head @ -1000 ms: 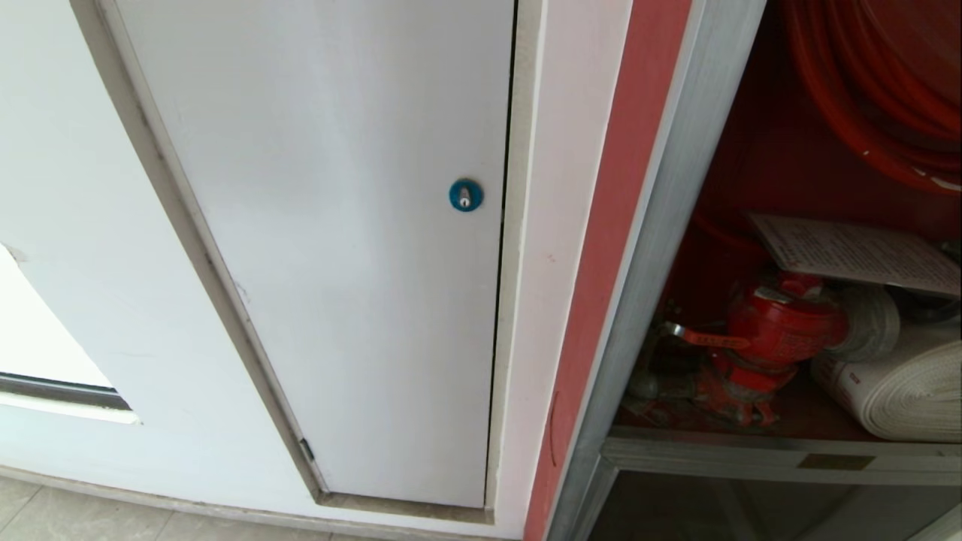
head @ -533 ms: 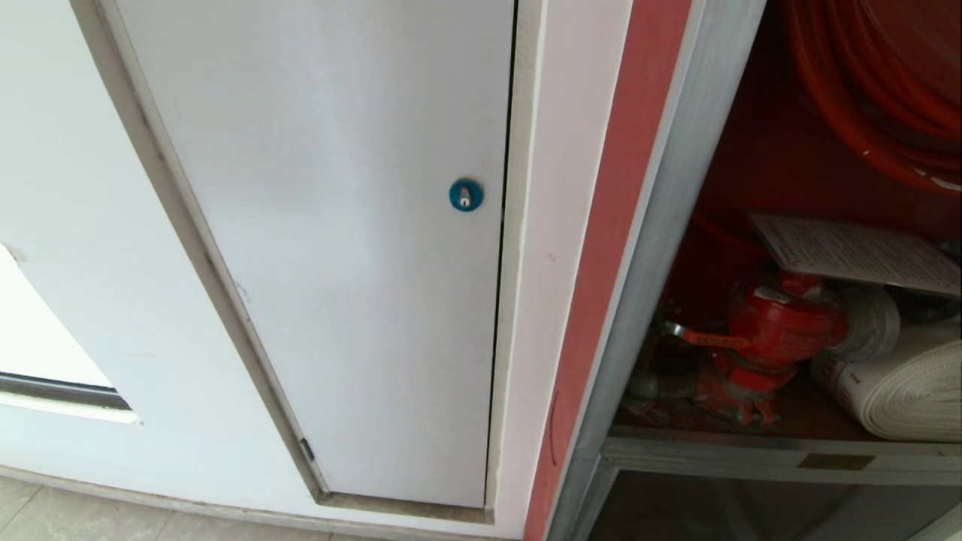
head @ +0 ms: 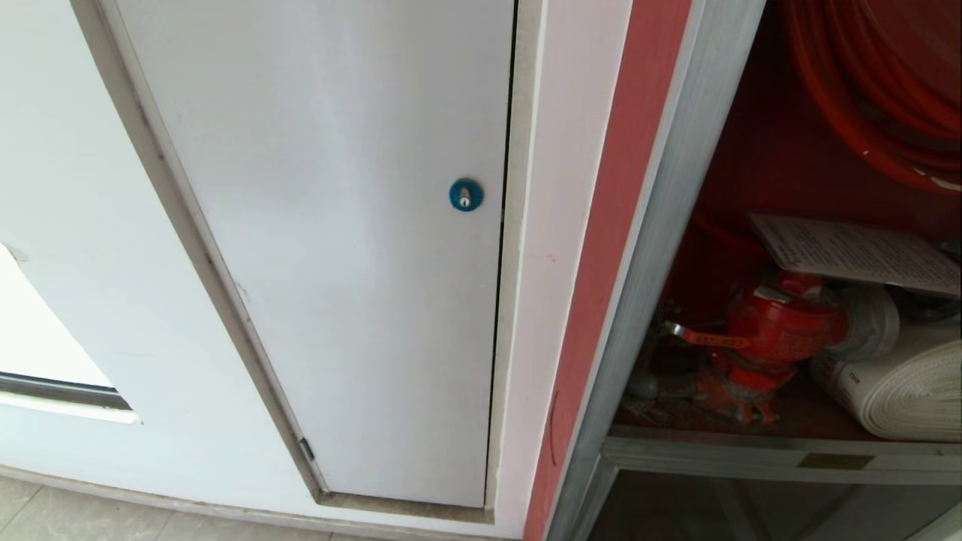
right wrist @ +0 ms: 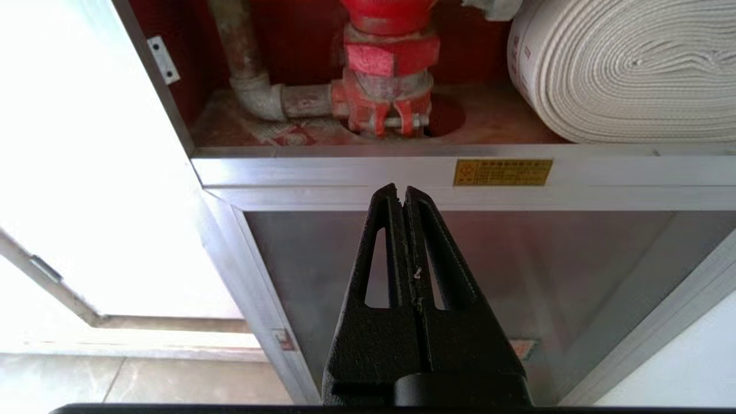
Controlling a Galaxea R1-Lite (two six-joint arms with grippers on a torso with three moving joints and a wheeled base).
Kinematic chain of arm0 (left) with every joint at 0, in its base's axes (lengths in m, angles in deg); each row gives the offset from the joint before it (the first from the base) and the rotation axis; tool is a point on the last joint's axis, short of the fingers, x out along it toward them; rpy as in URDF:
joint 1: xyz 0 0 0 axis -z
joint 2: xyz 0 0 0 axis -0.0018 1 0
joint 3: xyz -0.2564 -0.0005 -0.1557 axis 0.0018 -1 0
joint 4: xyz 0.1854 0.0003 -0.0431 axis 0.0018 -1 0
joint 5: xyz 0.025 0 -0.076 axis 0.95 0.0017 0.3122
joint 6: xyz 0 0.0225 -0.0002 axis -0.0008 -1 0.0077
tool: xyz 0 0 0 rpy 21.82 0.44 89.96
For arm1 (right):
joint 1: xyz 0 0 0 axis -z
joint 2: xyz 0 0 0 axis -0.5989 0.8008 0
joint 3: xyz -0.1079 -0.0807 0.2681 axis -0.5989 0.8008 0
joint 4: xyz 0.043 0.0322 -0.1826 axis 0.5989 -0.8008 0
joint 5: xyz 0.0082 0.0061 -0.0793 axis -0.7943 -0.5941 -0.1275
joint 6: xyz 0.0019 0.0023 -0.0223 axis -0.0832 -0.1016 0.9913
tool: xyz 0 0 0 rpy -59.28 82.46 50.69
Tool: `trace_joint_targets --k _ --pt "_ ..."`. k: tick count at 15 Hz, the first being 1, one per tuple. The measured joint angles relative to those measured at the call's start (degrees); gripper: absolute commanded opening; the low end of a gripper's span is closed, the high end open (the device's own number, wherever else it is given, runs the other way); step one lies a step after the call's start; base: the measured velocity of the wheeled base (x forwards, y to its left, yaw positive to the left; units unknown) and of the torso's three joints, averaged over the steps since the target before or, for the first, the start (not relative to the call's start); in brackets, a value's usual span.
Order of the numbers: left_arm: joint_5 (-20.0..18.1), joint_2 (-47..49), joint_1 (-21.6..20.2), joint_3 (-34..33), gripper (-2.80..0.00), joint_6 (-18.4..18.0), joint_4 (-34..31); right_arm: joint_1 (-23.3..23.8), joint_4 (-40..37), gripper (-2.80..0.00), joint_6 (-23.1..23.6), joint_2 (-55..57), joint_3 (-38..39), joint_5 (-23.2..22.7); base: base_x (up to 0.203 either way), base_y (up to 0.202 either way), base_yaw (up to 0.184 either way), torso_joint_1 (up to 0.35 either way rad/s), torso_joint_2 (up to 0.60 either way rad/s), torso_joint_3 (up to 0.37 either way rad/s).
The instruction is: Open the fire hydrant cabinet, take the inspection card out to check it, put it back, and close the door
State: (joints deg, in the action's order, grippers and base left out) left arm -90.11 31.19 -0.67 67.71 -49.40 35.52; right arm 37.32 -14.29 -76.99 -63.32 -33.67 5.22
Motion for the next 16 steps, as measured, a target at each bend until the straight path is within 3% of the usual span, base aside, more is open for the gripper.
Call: trace_joint_targets --k 16 --pt "0.00 0.00 0.00 0.00 -2.80 0.01 0.01 0.00 0.07 -2.80 0.13 0.00 0.02 -0.07 0.000 0.000 0.000 0.000 0.00 0.000"
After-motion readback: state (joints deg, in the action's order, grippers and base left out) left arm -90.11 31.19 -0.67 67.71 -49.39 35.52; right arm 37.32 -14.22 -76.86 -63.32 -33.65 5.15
